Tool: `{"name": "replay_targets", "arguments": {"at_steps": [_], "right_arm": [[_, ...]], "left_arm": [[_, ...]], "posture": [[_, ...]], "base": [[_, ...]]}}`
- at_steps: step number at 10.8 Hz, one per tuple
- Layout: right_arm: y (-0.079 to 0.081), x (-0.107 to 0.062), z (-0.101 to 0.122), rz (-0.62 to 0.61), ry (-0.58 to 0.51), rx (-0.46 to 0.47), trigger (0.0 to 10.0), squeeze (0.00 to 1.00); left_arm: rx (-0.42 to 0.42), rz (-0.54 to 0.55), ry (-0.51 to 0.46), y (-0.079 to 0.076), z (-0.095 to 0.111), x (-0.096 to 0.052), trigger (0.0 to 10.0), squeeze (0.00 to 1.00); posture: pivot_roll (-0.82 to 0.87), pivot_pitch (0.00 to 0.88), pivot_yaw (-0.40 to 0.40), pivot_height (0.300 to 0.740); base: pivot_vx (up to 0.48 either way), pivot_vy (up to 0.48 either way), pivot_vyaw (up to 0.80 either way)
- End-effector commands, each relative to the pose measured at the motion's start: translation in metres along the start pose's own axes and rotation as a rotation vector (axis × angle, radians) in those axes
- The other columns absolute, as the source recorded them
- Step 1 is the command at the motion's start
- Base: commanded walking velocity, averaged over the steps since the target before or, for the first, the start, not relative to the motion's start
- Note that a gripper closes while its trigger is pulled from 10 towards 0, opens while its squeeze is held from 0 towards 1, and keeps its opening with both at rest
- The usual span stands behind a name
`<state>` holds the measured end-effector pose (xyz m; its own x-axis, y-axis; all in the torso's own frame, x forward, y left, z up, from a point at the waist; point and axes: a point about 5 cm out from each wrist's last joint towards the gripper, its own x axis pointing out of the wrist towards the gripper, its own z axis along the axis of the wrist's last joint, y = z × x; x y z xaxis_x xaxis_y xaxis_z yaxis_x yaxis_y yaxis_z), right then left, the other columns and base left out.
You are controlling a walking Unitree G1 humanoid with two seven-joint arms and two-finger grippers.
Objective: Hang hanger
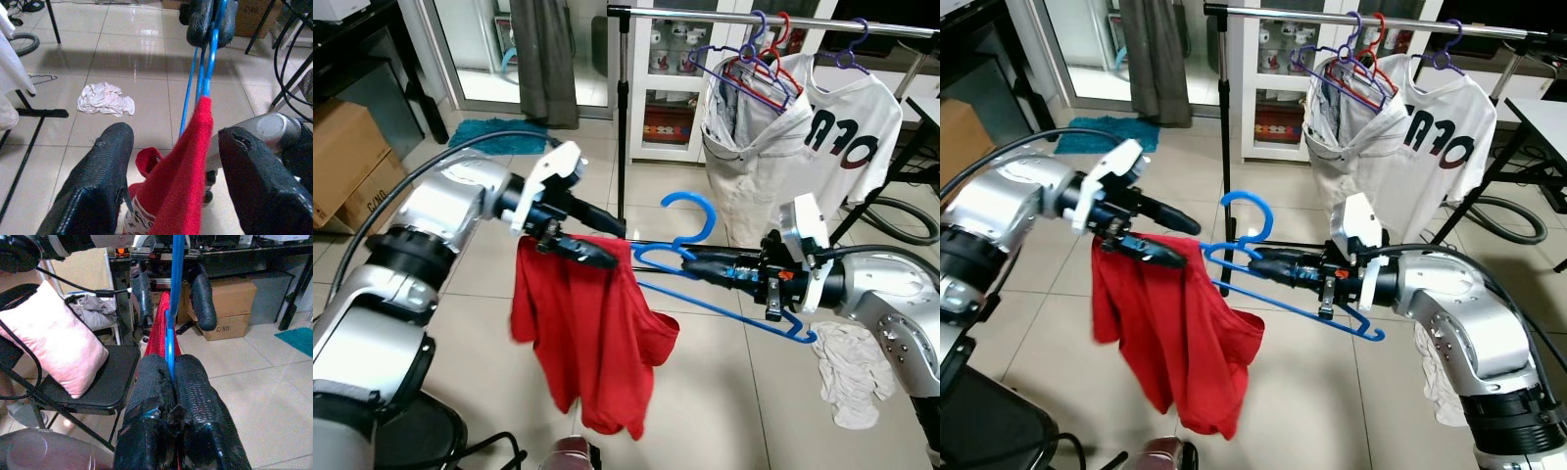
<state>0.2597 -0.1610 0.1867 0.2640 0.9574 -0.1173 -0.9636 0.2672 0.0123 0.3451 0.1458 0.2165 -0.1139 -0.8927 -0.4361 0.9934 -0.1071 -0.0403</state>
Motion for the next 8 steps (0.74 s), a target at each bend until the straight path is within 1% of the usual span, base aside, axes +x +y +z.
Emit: {"name": "replay_targets", "arguments": {"at_steps": [1,3,8], "right_arm": [[0.0022,0.0008,0.0125,0.024,-0.026,-0.062,10.0,0.00],[0.0040,0.0014,0.0129,0.041,-0.019,-0.065,10.0,0.00],[0.0041,0.0018,0.0146,0.054,-0.019,-0.067,10.0,0.00]], "left_arm": [[0.018,-0.011,0.007,0.0010,0.0051,0.0014,0.0,0.00],[0.031,-0.037,0.059,0.0015,0.0027,0.0049,0.0,0.00],[0.042,-0.066,0.091,0.0020,0.0033,0.0085,0.0,0.00]], "posture": [[0.05,0.000,0.046,0.740],[0.05,0.000,0.045,0.740],[0.05,0.000,0.044,0.740]], "base": [[0.000,0.000,0.00],[0.000,0.000,0.00],[0.000,0.000,0.00]]}}
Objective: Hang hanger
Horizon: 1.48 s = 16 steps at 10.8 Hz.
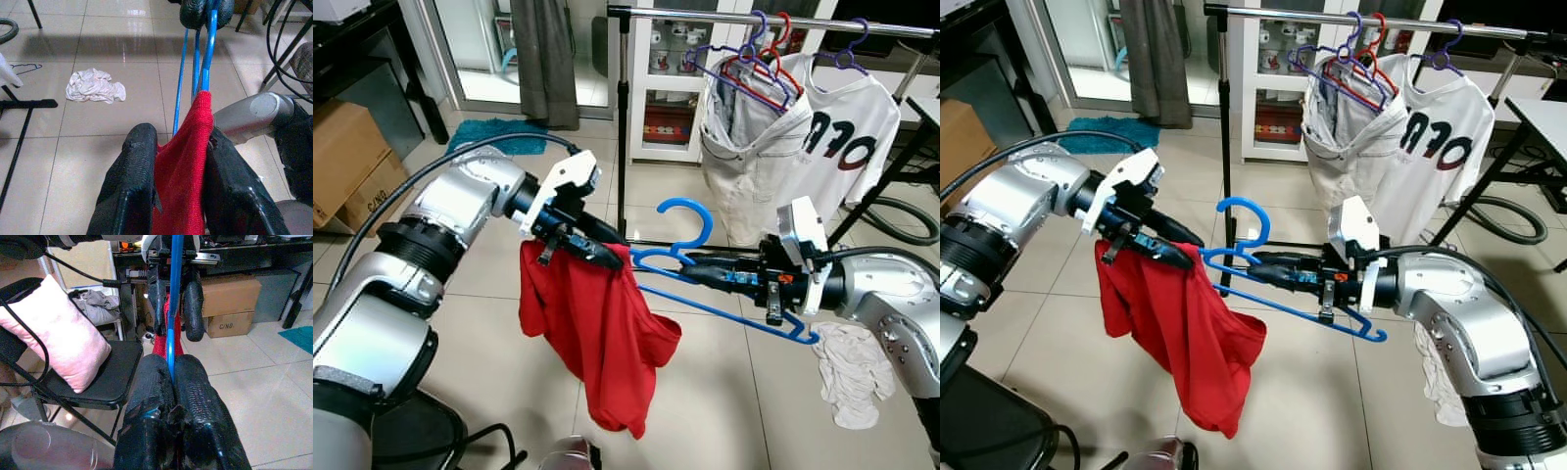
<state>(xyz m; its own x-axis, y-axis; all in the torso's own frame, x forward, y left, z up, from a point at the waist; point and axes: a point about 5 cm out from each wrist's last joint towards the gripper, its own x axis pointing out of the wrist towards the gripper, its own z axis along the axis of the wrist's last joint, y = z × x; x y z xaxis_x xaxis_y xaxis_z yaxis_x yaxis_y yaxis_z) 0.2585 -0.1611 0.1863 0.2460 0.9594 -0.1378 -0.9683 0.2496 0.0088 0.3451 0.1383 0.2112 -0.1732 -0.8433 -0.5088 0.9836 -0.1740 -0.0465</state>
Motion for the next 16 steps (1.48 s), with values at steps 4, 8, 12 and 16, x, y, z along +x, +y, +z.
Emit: {"name": "replay_targets", "arguments": {"at_steps": [4,8,12,16], "right_arm": [[0.002,0.002,0.017,0.048,-0.040,-0.037,10.0,0.20],[-0.001,-0.002,0.019,0.024,-0.050,-0.027,10.0,1.00],[-0.004,-0.040,0.046,-0.109,-0.216,-0.033,10.0,1.00],[0.028,-0.025,0.032,-0.042,-0.218,0.051,10.0,1.00]], "left_arm": [[0.028,-0.001,0.017,0.001,0.004,-0.003,0.0,0.00],[0.013,0.043,-0.009,0.003,0.000,-0.012,0.0,0.00],[-0.050,0.198,-0.004,0.002,-0.028,-0.034,0.0,0.00],[-0.035,0.337,-0.097,0.001,-0.028,-0.056,0.0,0.00]], "posture": [[0.05,0.000,0.044,0.740],[0.04,0.000,0.050,0.740],[0.02,0.000,0.056,0.740],[0.03,0.000,0.043,0.740]], "base": [[0.000,0.000,0.00],[0.000,0.000,0.00],[0.000,0.000,0.00],[0.000,0.000,0.00]]}}
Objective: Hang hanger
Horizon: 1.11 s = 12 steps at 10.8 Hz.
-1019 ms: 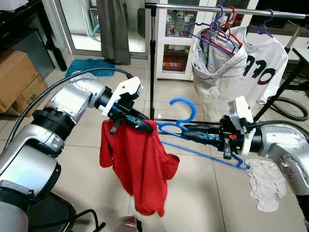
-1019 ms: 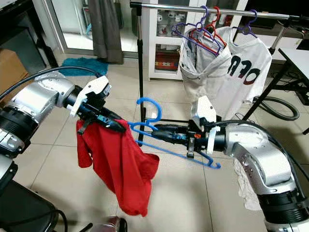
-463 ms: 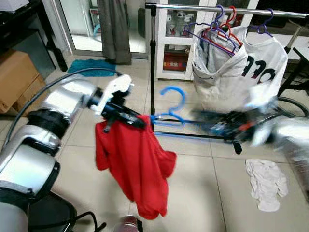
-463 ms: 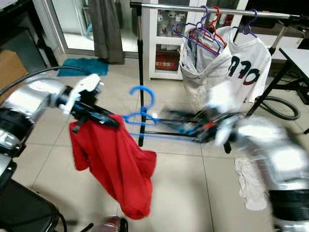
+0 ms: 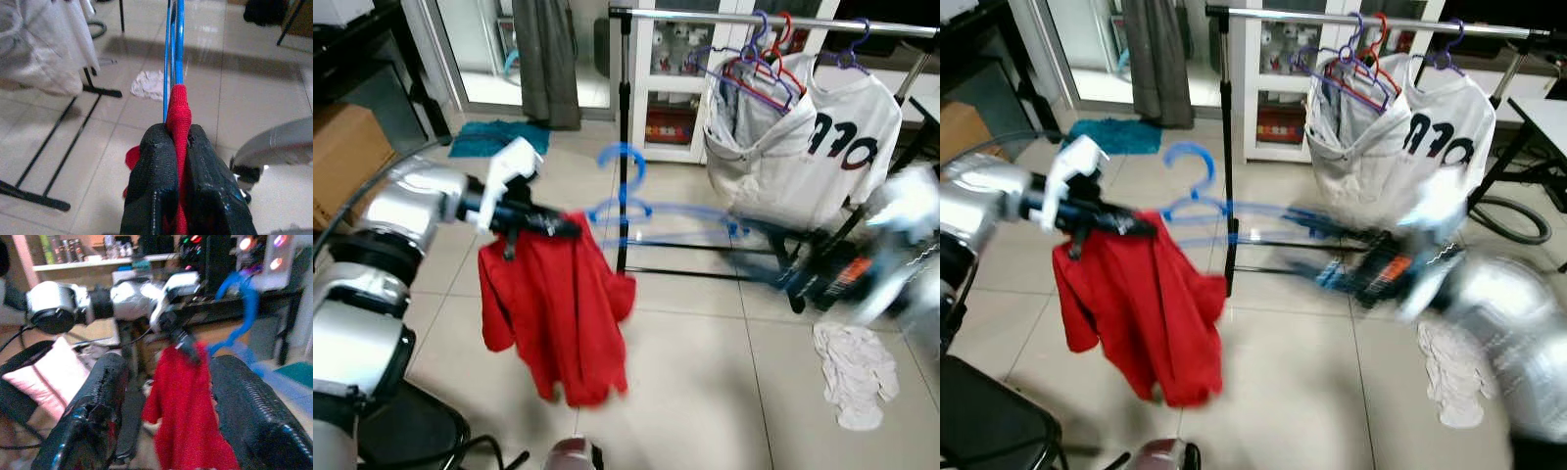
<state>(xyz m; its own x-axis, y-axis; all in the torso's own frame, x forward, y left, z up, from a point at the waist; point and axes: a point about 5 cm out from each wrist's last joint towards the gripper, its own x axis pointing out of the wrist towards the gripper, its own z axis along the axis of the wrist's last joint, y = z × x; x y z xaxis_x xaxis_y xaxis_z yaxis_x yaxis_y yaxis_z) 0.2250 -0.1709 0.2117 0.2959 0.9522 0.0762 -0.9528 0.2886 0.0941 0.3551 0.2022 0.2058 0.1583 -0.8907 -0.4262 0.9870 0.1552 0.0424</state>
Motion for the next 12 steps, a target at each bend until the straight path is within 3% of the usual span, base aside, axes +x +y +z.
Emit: {"name": "replay_targets", "arguments": {"at_steps": [1,3,4,5,8,9,12], "right_arm": [[0.006,0.008,-0.007,0.011,0.041,0.009,10.0,1.00],[0.007,0.019,-0.048,-0.067,0.183,0.058,10.0,1.00],[-0.001,0.021,-0.064,-0.158,0.231,0.052,10.0,1.00],[-0.012,0.026,-0.091,-0.290,0.237,0.113,10.0,1.00],[-0.024,0.018,-0.119,-0.454,0.175,0.214,10.0,1.00],[-0.029,0.010,-0.125,-0.492,0.089,0.283,10.0,1.00],[-0.028,0.008,-0.119,-0.352,-0.097,0.425,10.0,1.00]], "left_arm": [[0.071,-0.007,-0.050,0.002,0.020,-0.006,0.0,0.00],[0.150,-0.065,-0.090,-0.003,0.043,-0.013,0.0,0.00],[0.168,-0.100,-0.103,-0.007,0.048,-0.012,0.0,0.00],[0.203,-0.173,-0.126,-0.018,0.060,-0.007,0.0,0.00],[0.218,-0.240,-0.180,-0.031,0.076,-0.006,0.0,0.00],[0.210,-0.276,-0.186,-0.039,0.083,-0.010,0.0,0.00],[0.212,-0.371,-0.198,-0.059,0.096,-0.010,0.0,0.00]], "posture": [[0.03,0.000,0.038,0.740],[0.03,0.000,0.029,0.740],[0.04,0.000,0.023,0.740],[0.04,0.000,0.010,0.740],[0.06,0.000,-0.005,0.740],[0.07,0.000,-0.010,0.740],[0.08,0.000,-0.017,0.740]], "base": [[0.000,0.000,0.00],[0.000,0.000,0.00],[0.000,0.000,0.00],[0.000,0.000,0.00],[0.000,0.000,0.00],[0.000,0.000,0.00],[0.000,0.000,0.00]]}}
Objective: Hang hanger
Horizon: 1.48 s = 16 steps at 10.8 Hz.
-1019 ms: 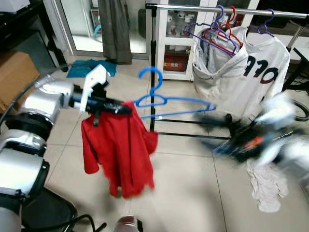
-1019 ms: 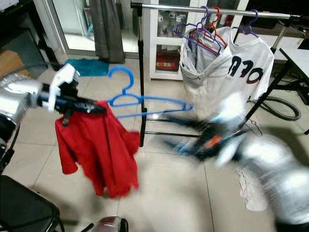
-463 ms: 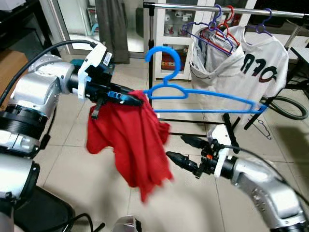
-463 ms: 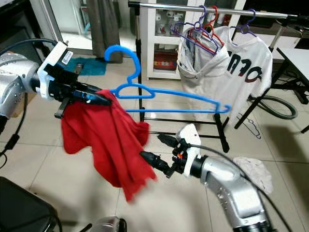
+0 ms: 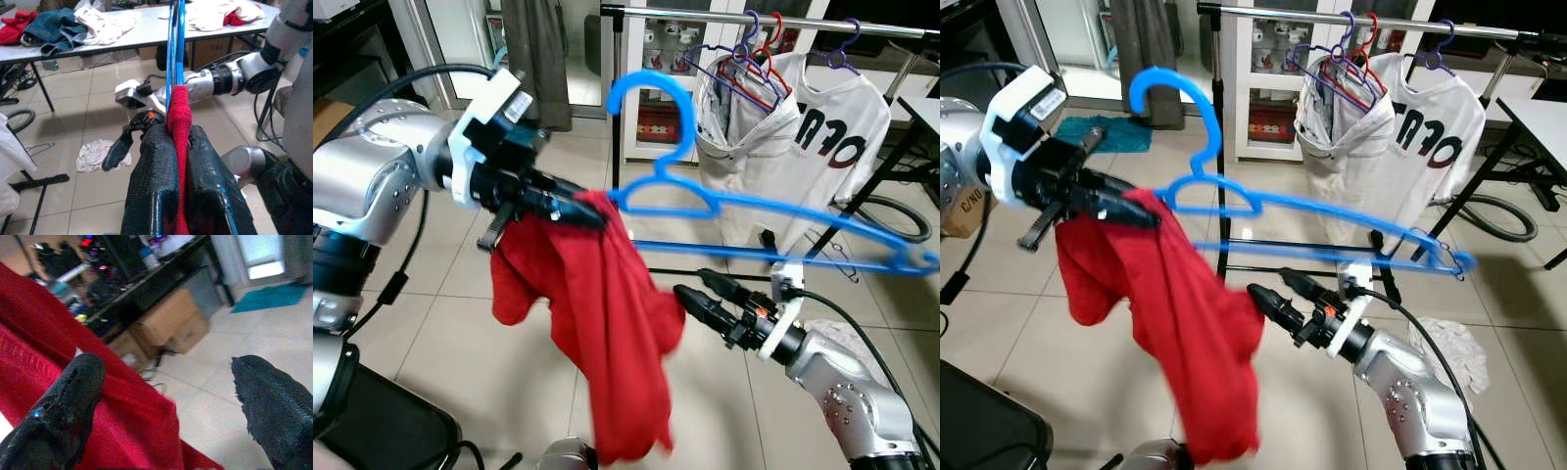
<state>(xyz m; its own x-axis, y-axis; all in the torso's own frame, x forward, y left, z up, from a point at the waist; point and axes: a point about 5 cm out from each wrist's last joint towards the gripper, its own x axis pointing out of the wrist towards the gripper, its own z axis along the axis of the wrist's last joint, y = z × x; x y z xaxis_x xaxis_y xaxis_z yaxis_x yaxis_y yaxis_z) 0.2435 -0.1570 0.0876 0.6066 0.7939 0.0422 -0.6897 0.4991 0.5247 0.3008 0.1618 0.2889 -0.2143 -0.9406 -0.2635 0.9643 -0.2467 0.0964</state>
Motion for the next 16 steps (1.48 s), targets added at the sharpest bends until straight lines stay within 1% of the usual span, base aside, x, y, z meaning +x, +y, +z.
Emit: {"name": "replay_targets", "arguments": {"at_steps": [1,2,3,4,5,6,7,8,11,16], "right_arm": [[0.003,0.001,0.006,0.055,-0.017,0.013,10.0,1.00],[0.012,0.001,0.007,0.168,0.008,0.057,10.0,1.00],[0.025,0.003,0.003,0.298,0.082,0.101,10.0,0.00],[0.029,0.004,-0.001,0.335,0.121,0.099,10.0,0.00],[0.031,0.004,-0.004,0.354,0.157,0.073,10.0,0.00],[0.030,0.004,-0.004,0.346,0.178,0.045,10.0,0.00],[0.028,0.006,-0.006,0.318,0.198,0.016,3.6,0.00],[0.021,0.012,-0.007,0.254,0.204,-0.019,0.0,0.00],[0.017,0.016,-0.006,0.233,0.198,-0.028,0.0,0.00],[0.017,0.010,-0.009,0.267,0.243,-0.024,0.0,0.00]], "left_arm": [[0.020,-0.023,0.003,-0.003,0.007,0.001,0.0,0.00],[0.022,-0.031,0.004,-0.004,0.010,0.003,0.0,0.00],[0.024,-0.038,0.000,-0.005,0.013,0.004,0.0,0.00],[0.025,-0.039,-0.001,-0.005,0.014,0.004,0.0,0.00],[0.028,-0.036,-0.001,-0.004,0.016,0.004,0.0,0.00],[0.031,-0.029,0.000,-0.003,0.017,0.003,0.0,0.00],[0.033,-0.025,-0.001,-0.002,0.018,0.002,0.0,0.00],[0.036,-0.023,-0.005,-0.002,0.019,0.003,0.0,0.00],[0.041,-0.018,-0.008,-0.001,0.020,0.003,0.0,0.00],[0.041,0.014,-0.005,0.002,0.019,-0.003,0.0,0.00]], "posture": [[0.08,0.000,-0.018,0.740],[0.08,0.000,-0.019,0.740],[0.09,0.000,-0.018,0.740],[0.09,0.000,-0.019,0.740],[0.09,0.000,-0.018,0.740],[0.09,0.000,-0.018,0.740],[0.09,0.000,-0.018,0.740],[0.09,0.000,-0.018,0.740],[0.08,0.000,-0.021,0.740],[0.08,0.000,-0.024,0.740]], "base": [[0.000,0.000,0.00],[0.000,0.000,0.00],[0.000,0.000,0.00],[0.000,0.000,0.00],[0.000,0.000,0.00],[0.000,0.000,0.00],[0.000,0.000,0.00],[0.000,0.000,0.00],[0.000,0.000,0.00],[0.000,0.000,0.00]]}}
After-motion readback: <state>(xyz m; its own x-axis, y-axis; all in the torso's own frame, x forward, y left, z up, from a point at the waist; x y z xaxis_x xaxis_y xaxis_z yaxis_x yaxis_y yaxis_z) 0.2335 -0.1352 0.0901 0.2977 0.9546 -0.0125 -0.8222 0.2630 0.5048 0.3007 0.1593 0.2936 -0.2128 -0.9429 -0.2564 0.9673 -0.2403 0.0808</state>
